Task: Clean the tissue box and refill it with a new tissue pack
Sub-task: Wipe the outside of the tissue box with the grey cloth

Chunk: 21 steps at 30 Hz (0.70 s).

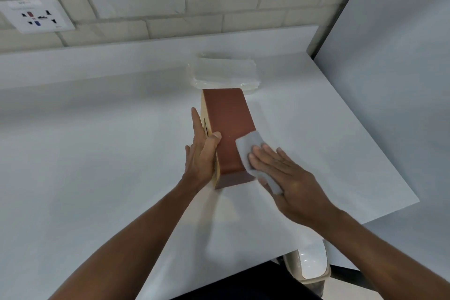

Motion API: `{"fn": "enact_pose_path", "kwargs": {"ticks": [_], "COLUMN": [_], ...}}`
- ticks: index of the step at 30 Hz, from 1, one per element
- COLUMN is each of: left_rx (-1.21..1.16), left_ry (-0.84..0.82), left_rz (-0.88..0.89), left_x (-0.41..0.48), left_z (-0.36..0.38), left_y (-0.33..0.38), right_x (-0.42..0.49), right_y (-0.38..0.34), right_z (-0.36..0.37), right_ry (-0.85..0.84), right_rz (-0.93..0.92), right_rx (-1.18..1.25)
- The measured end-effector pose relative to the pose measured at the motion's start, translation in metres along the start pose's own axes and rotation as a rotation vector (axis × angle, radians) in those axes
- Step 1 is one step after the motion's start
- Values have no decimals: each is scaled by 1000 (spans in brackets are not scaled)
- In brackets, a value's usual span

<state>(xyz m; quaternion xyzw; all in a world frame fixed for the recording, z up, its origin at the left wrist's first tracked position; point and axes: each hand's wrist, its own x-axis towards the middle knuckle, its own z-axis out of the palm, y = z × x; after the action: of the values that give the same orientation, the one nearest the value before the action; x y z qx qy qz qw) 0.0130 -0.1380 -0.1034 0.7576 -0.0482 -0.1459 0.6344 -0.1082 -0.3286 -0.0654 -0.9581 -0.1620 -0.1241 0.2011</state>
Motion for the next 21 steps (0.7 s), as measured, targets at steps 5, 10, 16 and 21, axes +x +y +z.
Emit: {"fn": "enact_pose_path", "kwargs": {"ticks": [5,10,16,21], "left_rx": [26,47,21,100], "left_ry": [-18,24,19,19], "left_rz": [-3,-4,-2,3], "left_x": [2,-2,-4,-5], "left_z": [-1,-1,-1,-4], "left_y": [4,5,6,9], "right_x": [54,57,-9,-6], "right_y": [5,-4,4,30], "right_z": [-1,7,17,6], "right_ry": [9,-54,54,174], "right_rz": [308,211,-177,745], "right_rx": [202,115,-83,482]}}
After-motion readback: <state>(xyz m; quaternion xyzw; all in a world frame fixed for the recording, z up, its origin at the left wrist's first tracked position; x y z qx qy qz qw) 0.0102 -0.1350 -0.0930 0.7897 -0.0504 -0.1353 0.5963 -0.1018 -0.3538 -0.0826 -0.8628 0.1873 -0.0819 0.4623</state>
